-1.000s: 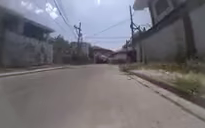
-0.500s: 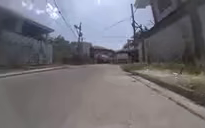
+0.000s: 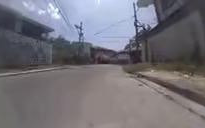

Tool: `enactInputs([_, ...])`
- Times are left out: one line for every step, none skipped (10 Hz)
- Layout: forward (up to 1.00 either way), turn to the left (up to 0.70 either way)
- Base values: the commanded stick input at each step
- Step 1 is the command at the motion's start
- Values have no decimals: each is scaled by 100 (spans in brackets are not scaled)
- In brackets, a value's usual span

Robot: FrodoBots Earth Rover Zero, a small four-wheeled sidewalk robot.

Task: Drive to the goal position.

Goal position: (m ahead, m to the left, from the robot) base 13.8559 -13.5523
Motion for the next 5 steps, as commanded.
enactInputs([100,0])
enactInputs([100,0])
enactInputs([100,0])
enactInputs([100,0])
enactInputs([100,0])
